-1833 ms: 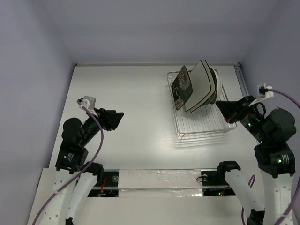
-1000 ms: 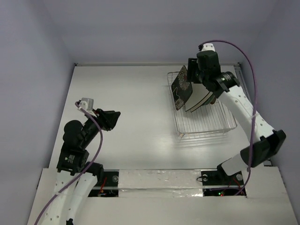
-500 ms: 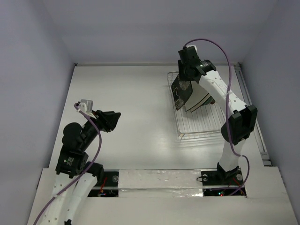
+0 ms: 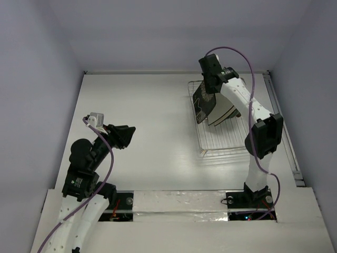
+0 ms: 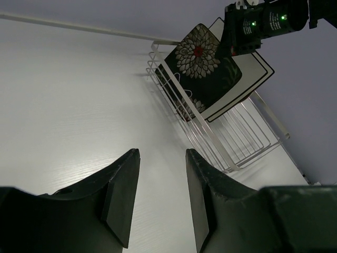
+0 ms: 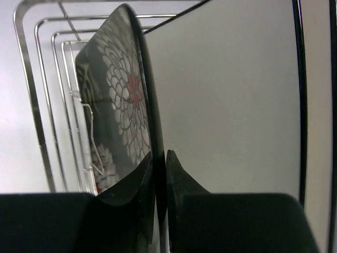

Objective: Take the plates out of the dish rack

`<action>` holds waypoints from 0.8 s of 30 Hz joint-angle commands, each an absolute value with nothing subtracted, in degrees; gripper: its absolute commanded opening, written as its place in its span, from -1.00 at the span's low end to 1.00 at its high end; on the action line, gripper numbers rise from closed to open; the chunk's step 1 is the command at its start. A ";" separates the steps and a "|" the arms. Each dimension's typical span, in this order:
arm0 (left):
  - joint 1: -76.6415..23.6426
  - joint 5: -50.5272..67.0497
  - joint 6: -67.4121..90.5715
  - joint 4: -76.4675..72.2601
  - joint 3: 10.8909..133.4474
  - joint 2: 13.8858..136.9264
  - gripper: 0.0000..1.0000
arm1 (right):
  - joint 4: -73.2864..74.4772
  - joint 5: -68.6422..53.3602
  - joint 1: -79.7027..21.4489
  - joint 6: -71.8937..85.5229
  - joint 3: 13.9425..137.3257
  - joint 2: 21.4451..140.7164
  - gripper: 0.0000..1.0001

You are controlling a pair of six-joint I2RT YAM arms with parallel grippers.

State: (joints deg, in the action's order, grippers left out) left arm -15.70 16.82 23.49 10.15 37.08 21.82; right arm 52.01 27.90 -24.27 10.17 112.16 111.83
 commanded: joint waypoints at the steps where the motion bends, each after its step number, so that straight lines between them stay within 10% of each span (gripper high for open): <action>1: -16.00 16.44 23.91 8.61 37.35 21.09 -0.25 | 52.38 30.59 -24.08 9.67 115.83 109.87 -0.84; 14: -16.00 14.68 24.26 9.05 37.53 21.09 -0.19 | 55.19 34.98 -24.08 7.74 125.85 104.68 -1.00; 24: -16.00 13.71 24.26 9.32 37.62 21.09 0.26 | 53.80 30.52 -25.22 11.24 126.75 94.94 -1.00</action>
